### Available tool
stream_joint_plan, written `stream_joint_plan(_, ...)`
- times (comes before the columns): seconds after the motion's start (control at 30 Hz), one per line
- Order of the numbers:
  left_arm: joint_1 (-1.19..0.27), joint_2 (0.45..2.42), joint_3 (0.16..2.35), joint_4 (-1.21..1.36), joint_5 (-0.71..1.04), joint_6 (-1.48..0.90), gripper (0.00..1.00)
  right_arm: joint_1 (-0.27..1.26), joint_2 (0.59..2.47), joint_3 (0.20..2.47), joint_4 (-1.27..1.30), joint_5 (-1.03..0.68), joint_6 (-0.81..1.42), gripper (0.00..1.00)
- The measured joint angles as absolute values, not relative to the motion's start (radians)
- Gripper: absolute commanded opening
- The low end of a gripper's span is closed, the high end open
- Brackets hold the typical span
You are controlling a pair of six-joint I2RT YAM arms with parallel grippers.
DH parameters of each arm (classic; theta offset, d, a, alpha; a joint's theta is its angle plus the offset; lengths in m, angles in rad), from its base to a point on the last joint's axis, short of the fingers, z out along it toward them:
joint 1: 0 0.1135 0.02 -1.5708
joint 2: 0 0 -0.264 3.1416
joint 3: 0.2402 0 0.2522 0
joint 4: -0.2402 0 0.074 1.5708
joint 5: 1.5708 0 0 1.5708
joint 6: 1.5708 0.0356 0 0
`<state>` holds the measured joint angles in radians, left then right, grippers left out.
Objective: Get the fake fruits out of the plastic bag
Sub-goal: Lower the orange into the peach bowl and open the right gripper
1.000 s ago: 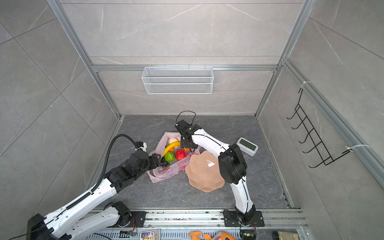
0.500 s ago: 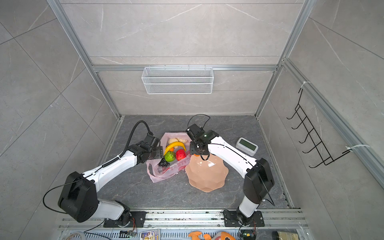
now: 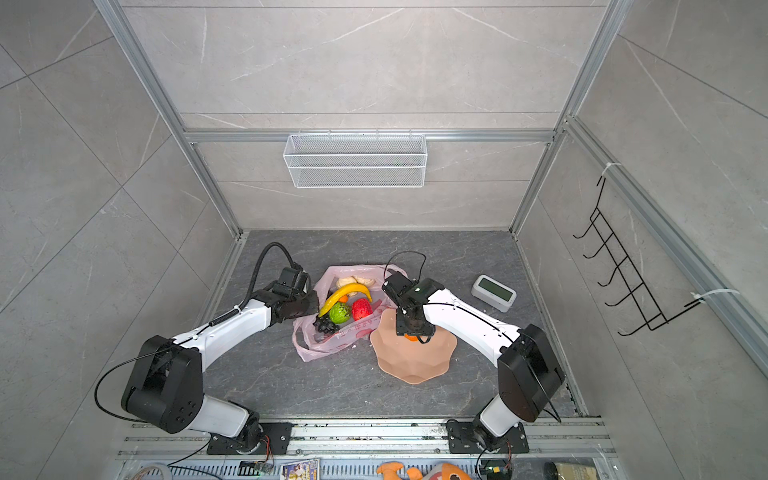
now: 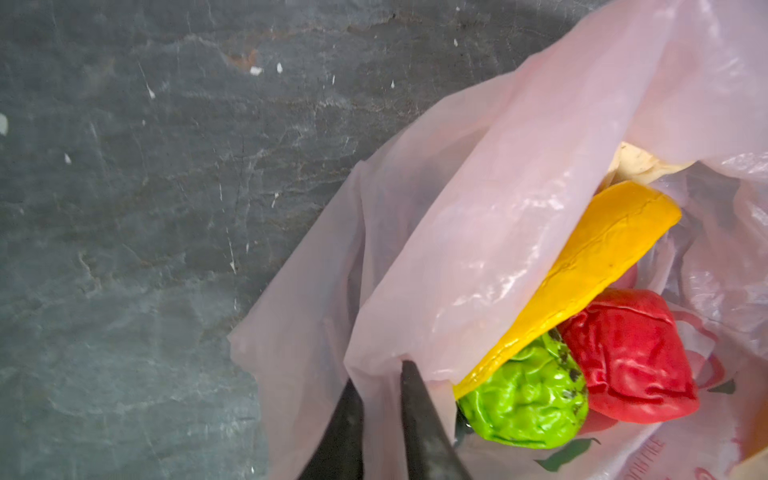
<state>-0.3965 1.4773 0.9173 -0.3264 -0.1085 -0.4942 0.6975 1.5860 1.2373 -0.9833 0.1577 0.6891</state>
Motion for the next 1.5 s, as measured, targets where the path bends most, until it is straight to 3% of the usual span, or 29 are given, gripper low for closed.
stream_joint_plan(0.07, -0.386, 1.469, 0.895, -0.307, -0.107, -0.495, 0.0, 0.698, 1.586, 1.233, -0.983, 0.159, 0.693, 0.56)
stream_joint_plan(0.47, -0.312, 1.269, 0.754, -0.21, -0.142, -0.546, 0.0, 0.698, 1.585, 1.161, -0.969, 0.172, 0.712, 0.56)
stream_joint_plan(0.97, -0.307, 1.267, 0.681, -0.091, -0.149, -0.518, 0.0, 0.698, 1.67, 1.155, -0.906, 0.144, 0.723, 0.57)
stream_joint_plan(1.5, -0.307, 1.266, 0.622, 0.01, -0.13, -0.493, 0.0, 0.709, 1.711, 1.126, -0.898, 0.139, 0.75, 0.75)
